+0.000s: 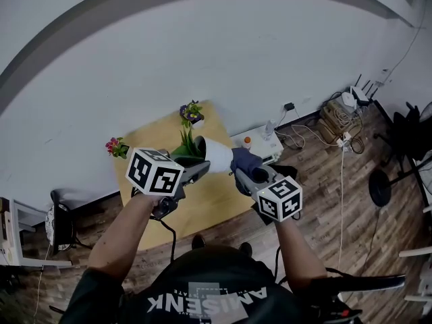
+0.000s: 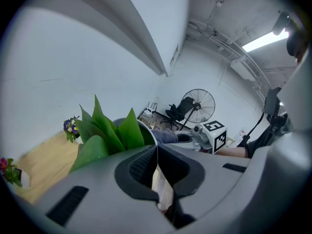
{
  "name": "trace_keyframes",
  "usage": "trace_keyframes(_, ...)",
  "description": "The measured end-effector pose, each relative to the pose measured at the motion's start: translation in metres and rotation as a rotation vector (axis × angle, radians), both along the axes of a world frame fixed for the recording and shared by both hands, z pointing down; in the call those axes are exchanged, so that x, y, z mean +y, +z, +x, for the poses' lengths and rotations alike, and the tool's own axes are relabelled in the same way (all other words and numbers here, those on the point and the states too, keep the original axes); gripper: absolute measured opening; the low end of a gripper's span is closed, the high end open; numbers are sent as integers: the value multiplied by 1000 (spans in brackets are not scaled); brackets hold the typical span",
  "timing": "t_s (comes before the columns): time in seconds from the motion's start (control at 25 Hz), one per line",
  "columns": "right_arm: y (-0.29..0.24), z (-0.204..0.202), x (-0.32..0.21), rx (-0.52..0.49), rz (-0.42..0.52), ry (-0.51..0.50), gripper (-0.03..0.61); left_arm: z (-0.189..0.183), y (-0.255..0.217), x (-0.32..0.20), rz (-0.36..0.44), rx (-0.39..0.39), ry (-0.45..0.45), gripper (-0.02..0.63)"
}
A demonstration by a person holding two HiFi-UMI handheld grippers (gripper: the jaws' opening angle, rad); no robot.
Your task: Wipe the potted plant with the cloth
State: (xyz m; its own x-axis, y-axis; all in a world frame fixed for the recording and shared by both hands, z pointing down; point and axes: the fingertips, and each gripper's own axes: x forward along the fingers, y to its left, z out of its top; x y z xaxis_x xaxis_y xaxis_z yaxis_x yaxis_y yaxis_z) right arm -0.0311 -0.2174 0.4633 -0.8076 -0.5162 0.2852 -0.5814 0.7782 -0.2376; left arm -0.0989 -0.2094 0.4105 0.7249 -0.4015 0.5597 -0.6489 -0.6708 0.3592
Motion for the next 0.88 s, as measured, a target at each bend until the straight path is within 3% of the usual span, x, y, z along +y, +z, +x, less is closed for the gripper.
trace_keyframes(0.32, -20, 1, 7, -30, 44, -3, 51, -2, 2, -12, -41, 68, -68, 8)
trace_keyframes(0.64, -50, -46, 42, -30, 145, -155, 51, -2, 3, -16, -83, 120, -114, 8)
trace_keyframes(0.88, -52, -73, 52, -19, 162, -227, 51, 3, -1, -16, -57, 101, -124, 8)
